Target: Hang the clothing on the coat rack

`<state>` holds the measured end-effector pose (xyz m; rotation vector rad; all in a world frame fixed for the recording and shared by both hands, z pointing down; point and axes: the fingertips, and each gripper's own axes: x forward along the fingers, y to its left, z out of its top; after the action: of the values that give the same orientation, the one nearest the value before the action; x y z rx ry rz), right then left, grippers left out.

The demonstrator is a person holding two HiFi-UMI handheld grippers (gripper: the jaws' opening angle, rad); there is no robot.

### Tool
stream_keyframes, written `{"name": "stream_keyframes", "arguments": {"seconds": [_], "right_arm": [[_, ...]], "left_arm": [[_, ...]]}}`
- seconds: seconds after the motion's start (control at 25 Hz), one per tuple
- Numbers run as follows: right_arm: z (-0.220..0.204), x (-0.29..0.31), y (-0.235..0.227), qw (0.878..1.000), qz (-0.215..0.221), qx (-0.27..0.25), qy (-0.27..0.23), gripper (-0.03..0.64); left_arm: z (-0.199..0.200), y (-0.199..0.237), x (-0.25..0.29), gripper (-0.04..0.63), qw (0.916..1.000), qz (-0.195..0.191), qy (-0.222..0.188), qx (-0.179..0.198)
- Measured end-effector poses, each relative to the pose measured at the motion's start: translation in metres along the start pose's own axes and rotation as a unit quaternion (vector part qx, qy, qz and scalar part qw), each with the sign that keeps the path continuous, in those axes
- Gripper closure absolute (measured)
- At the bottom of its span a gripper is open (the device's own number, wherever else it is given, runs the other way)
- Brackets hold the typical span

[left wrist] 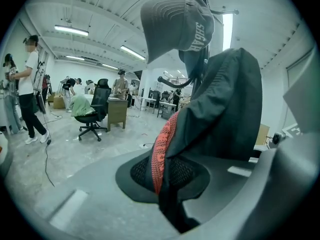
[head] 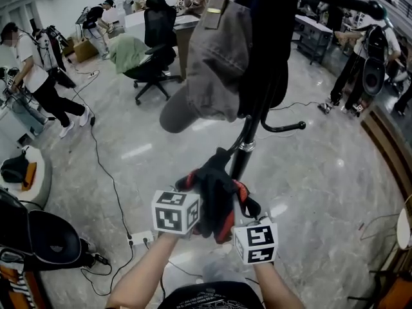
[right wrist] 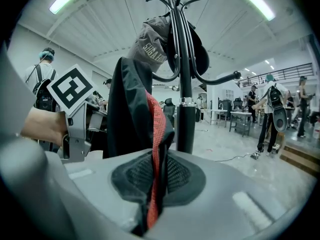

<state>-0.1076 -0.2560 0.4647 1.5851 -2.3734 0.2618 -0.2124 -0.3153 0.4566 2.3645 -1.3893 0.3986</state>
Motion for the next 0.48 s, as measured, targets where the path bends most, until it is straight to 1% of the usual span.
{"name": "stream_keyframes", "arguments": {"seconds": [0.48], "right_arm": [[-0.0069,0.0085,0.0096,0.999,0.028,-0.014,0.01,0.591]], "left_arm": [[-0.0066,-0.0076,0.0022,0.569,0.9999,-0.012,0.003,0.005]]}}
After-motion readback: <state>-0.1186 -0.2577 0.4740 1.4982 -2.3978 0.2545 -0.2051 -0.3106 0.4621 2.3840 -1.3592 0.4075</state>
